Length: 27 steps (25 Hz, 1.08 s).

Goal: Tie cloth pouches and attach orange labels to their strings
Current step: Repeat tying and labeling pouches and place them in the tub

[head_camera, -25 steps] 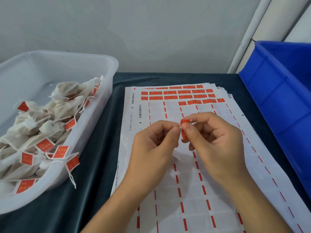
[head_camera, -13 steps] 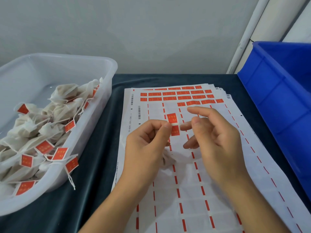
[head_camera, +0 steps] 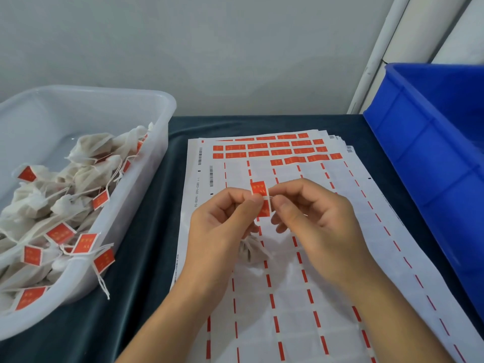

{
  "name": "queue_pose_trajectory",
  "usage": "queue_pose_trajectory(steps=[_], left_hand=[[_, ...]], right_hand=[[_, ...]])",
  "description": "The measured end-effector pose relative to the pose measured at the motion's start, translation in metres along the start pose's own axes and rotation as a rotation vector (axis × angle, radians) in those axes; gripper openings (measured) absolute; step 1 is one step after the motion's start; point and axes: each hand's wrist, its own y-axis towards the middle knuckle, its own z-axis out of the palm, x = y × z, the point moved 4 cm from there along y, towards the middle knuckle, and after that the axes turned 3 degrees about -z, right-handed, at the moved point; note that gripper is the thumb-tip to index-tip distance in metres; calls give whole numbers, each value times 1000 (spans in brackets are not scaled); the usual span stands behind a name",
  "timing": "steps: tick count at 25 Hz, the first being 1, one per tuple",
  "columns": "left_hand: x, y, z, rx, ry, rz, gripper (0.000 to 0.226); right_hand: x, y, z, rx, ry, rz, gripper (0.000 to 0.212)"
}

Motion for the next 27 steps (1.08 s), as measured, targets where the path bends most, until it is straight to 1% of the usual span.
queue_pose_trajectory(steps=[2,6,11,16,19,22,24,27], left_hand=[[0,0,0,-13,4,0,14],[1,0,0,-51,42,22,21],[2,0,1,-78,82,34,18],[4,1,0,-96,117,41,17],[4,1,-1,-88,120,56,16],[4,0,0,-50,97,74,15],[4,0,0,-42,107,77,15],[3,0,1,-44,142,104,14]], right_hand=[[2,0,-1,-20,-22,-12,9],[4,-1,0,-41,-59,-27,14],[4,-1,2,-43,-62,-35,16],[3,-2,-1,-65,1,-29,13],[2,-2,1,-41,17,-1,15],[1,-2,4,-1,-14,1,10],[2,-1,3,-17,-43,-20,4],[3,-1,0,-64,-77,-50,5]])
